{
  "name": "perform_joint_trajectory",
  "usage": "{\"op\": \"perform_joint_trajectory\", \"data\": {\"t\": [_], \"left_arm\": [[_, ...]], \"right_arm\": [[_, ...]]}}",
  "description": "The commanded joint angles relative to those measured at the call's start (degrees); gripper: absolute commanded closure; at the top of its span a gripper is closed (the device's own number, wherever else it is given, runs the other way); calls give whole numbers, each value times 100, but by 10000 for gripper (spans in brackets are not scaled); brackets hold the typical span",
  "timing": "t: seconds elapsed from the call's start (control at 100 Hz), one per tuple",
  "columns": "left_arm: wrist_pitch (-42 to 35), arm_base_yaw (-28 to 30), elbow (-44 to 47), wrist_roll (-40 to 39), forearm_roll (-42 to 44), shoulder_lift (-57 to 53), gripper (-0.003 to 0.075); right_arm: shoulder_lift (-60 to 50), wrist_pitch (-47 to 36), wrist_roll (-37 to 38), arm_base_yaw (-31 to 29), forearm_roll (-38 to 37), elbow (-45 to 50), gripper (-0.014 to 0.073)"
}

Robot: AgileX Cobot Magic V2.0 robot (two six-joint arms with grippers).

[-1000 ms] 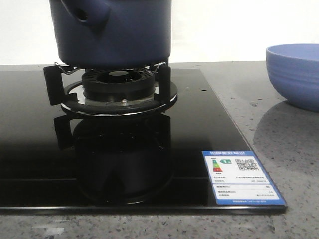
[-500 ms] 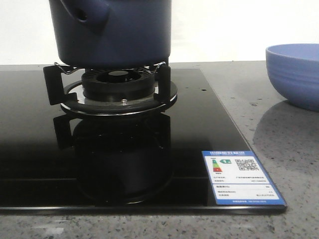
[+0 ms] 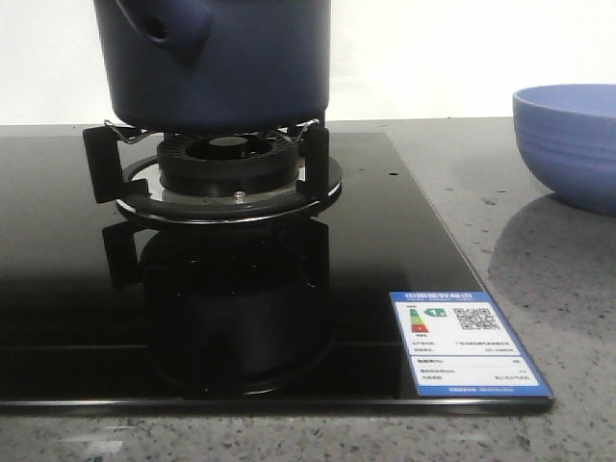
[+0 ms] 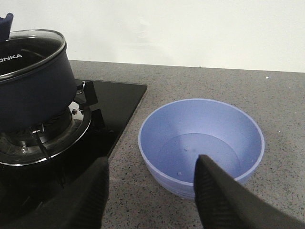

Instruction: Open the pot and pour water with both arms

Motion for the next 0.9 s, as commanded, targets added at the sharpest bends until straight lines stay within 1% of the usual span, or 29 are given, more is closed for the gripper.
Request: {"op": "perform_joint_trajectory", "data": {"t": [0.0,0.11,0.26,0.46,0.89], "left_arm": [[-166,5,-248,712,-810,-72,216],[7,66,-248,1429,-1309,45,216],[-208,66,-248,1926,-1674,252,216],[-506,66,-272,1980,-1696,514,216],[-354,66,-813,2067,-1842,1164,224]], "right_arm": [[94,-401,-43,1,49,-203,228],[94,-379,-43,1,49,-203,228],[94,-358,-43,1,49,-203,228],[94,-292,-43,1,49,-203,228],[94,-263,-43,1,49,-203,228]]}}
